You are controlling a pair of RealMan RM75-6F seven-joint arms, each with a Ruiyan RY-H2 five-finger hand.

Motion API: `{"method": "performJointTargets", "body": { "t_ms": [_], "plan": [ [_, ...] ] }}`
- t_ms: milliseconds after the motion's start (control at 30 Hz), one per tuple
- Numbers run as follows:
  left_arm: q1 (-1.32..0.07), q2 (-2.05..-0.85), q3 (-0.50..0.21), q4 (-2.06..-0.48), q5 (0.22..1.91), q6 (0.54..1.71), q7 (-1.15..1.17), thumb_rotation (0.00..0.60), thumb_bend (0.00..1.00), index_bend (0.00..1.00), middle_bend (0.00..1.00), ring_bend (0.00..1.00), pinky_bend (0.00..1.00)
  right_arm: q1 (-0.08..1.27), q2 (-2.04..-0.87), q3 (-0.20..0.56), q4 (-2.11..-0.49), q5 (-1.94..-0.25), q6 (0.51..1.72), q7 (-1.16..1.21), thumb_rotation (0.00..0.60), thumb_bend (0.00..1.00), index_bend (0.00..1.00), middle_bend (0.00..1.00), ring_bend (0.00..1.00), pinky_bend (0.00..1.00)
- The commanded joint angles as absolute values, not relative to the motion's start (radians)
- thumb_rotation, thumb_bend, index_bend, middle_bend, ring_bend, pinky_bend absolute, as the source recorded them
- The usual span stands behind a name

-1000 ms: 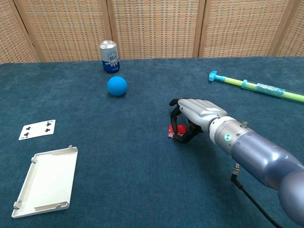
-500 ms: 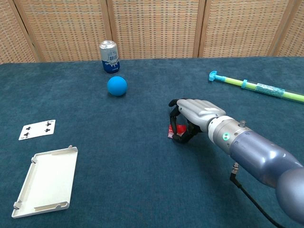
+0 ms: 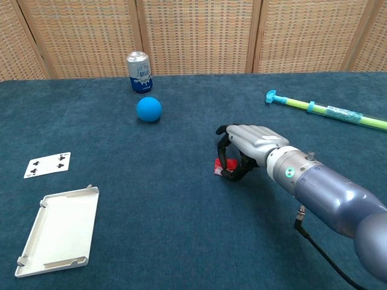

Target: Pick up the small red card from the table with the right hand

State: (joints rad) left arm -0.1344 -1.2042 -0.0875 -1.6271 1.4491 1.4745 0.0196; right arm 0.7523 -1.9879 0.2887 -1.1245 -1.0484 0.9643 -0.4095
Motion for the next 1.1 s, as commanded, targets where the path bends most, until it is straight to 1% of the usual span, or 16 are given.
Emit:
{"method": "performJointTargets", "body": {
  "t_ms": [33, 500, 1100],
  "plan": [
    [-0.134, -1.204, -0.088, -1.627, 1.448, 1.474, 0.019, 0.6, 0.15, 0.0, 0.0, 0.0, 0.08, 0.754, -1.985, 0.291, -1.129, -1.048, 0.967, -0.413, 0.6, 0.67, 0.67, 0.17, 0.0, 0.0],
    [-0.136, -1.202, -0.092, -1.624, 1.44, 1.47, 0.013, 0.6, 0.15, 0.0, 0.0, 0.0, 0.08, 0.776, -1.971, 0.31, -1.14, -1.036, 0.973, -0.441, 0.6, 0.69, 0.66, 0.16, 0.0, 0.0],
    [-0.138, -1.206, -0.096, -1.62, 1.428, 1.465, 0.019, 0.6, 0.15, 0.0, 0.0, 0.0, 0.08, 0.858, -1.956, 0.383, -1.091, -0.987, 0.936, -0.474, 0.6, 0.69, 0.66, 0.16, 0.0, 0.0]
  ]
}}
